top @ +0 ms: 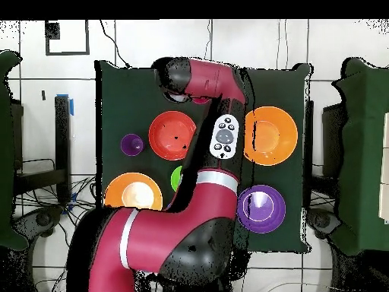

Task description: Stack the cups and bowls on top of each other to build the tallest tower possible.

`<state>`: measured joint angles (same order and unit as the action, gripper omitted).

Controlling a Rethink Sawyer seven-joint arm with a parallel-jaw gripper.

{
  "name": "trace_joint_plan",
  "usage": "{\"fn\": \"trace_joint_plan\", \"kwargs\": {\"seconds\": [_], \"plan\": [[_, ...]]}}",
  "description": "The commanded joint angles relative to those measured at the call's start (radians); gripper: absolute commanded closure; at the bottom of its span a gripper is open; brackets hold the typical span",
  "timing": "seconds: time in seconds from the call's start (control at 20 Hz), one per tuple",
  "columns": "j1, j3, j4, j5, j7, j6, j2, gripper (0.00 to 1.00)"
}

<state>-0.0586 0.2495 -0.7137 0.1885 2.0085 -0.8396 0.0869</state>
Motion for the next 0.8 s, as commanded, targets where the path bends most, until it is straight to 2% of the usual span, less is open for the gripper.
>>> {"fn": "trace_joint_plan", "kwargs": {"seconds": [0.05,0.2,0.5,0.8], "plan": [[-0.014,-0.032,0.161,0.022,0.148,-0.119,-0.05,1.0],[-0.01,-0.022,0.206,0.03,0.154,-0.13,-0.08,1.0],[-0.003,-0.002,0.231,0.04,0.163,-0.115,-0.117,1.0],[0.007,0.009,0.174,0.055,0.163,-0.119,-0.109,1.0]]}}
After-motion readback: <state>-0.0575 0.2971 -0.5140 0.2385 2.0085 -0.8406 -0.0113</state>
